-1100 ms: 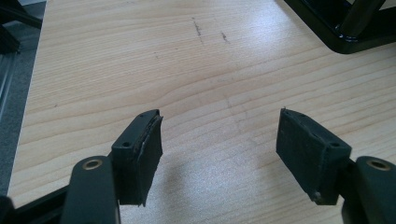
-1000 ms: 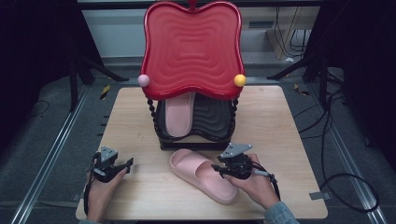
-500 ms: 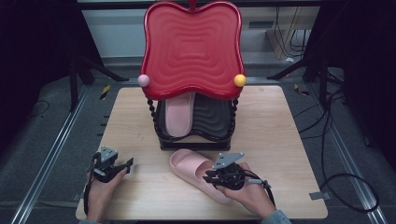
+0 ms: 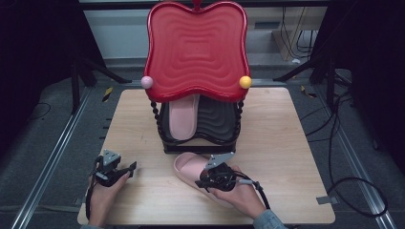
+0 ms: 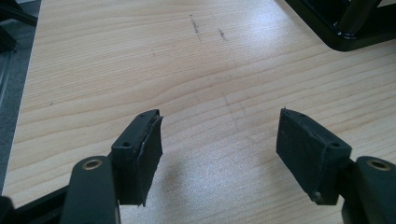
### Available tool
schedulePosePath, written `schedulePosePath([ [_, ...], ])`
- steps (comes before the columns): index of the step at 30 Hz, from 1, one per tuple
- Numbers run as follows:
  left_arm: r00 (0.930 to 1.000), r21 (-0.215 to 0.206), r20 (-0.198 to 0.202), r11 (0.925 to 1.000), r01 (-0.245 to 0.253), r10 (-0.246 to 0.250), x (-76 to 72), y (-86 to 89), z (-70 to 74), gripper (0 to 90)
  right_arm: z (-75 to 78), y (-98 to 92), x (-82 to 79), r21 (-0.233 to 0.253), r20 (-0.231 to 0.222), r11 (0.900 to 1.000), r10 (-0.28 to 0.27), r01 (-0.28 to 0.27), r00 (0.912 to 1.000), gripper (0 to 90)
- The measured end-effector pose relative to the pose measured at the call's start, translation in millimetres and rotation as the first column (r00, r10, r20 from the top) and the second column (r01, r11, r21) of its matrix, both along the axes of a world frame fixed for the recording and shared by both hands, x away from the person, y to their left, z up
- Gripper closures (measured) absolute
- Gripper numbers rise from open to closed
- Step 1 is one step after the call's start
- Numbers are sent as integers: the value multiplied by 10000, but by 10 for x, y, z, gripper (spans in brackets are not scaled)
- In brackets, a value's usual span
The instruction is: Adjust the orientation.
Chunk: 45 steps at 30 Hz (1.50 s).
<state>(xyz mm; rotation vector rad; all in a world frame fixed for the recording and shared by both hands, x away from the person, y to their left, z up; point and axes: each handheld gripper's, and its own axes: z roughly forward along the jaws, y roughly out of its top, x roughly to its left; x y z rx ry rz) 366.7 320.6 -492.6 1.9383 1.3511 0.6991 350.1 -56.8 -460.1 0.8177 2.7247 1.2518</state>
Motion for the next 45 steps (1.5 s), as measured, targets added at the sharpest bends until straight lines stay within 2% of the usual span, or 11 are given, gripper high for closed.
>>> schedulePosePath([
  [5,10000,-19,5,10000,9,-9,0,-6,-3,308,6,29,22,-178,5,9997,-136,136,9999,828],
  [8,10000,-22,4,10000,7,-7,0,-2,-4,308,49,2,9,-100,135,9997,-239,240,9996,843],
  [14,10000,-31,1,10000,5,-5,-4,1,-7,308,179,-150,-92,686,-39,9970,-358,360,9994,842],
  [20,10000,-8,-36,10000,21,-21,-5,9,-6,308,358,-330,-229,1490,19,9867,-659,649,9978,842],
  [23,10000,-10,-26,10000,17,-17,-7,7,-5,308,448,-399,-239,1800,-66,9803,-815,813,9967,839],
  [27,10000,-13,-54,10000,33,-33,-7,1,-11,308,523,-458,-202,1899,-100,9757,-1092,1091,9940,838],
  [34,10000,-51,-74,10000,13,-13,-4,9,-14,308,647,-520,-206,2171,154,9674,-1370,1305,9904,840],
  [42,10000,-76,-73,10000,25,-25,-4,1,-15,308,833,-568,-195,2764,521,9440,-2018,1801,9780,839],
  [44,10000,-71,-72,10000,17,-17,-5,5,-15,308,873,-583,-171,3015,484,9321,-2254,2009,9731,839],
  [45,10000,-73,-60,10000,19,-20,-6,6,-13,308,891,-593,-149,3183,332,9224,-2414,2187,9699,839],
])
